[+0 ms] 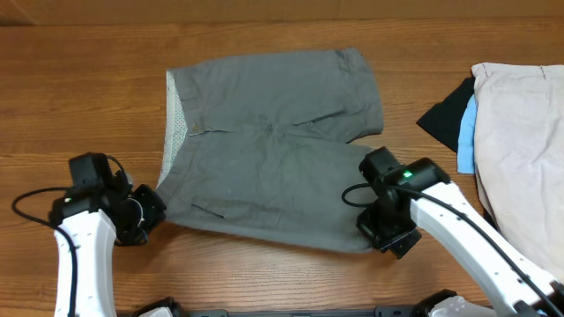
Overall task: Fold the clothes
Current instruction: 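Lift both bottom corners and fold them up onto the top edge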
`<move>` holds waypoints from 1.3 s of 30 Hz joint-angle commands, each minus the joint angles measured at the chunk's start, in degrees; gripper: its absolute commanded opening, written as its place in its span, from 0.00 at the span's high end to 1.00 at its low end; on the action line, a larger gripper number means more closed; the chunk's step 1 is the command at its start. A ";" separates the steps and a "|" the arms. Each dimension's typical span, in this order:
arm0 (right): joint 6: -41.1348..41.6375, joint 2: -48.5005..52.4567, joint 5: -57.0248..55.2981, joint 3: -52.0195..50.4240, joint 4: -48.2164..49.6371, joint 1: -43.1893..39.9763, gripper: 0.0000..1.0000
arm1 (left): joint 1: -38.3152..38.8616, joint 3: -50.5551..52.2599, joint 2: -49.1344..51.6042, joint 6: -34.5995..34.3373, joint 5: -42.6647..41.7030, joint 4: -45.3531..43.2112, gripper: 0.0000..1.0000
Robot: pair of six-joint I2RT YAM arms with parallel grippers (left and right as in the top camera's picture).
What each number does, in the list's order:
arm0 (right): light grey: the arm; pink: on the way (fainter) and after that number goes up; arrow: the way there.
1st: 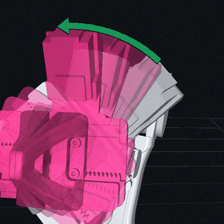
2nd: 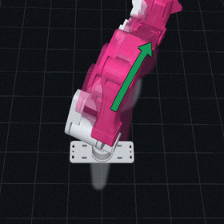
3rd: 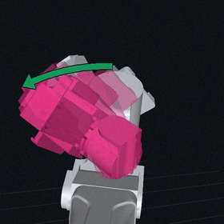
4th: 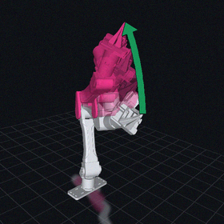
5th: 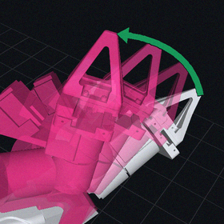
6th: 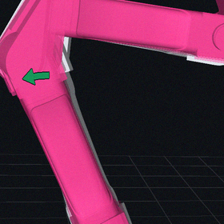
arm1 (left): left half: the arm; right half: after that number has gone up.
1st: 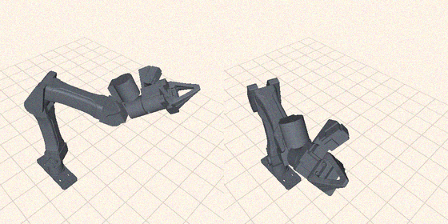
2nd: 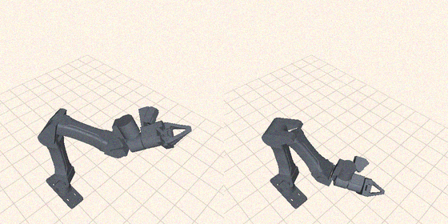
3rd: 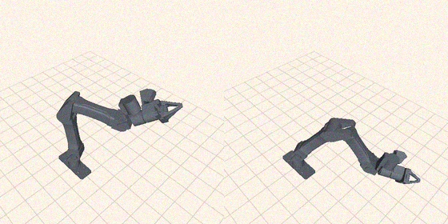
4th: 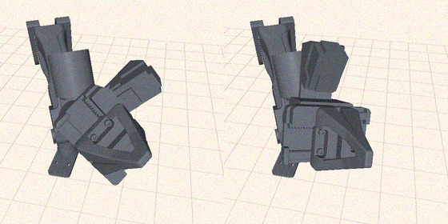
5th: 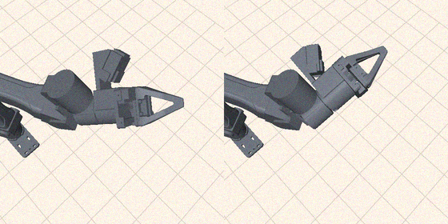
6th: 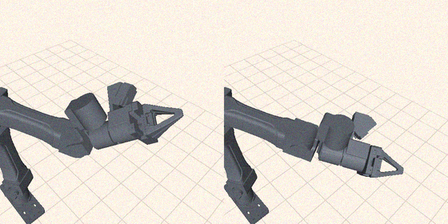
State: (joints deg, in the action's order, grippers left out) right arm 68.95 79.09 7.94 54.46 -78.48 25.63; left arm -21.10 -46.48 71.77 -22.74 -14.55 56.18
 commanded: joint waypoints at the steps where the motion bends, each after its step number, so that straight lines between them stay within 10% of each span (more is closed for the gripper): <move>1: -0.79 -2.69 -7.34 4.70 -1.68 -0.20 0.96 | -0.17 -4.96 -2.80 3.50 1.44 4.48 0.96; 19: -28.28 2.14 -9.70 26.97 2.64 -10.40 0.96 | 4.70 -27.74 -3.67 4.28 3.19 21.44 0.96; 39: -39.39 22.56 -12.41 48.06 20.87 -13.40 0.96 | 5.81 -29.88 13.22 0.50 2.91 1.01 0.96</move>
State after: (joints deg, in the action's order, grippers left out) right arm 30.59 99.72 1.13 100.60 -59.33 13.41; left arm -14.96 -74.98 83.15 -20.88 -14.92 58.81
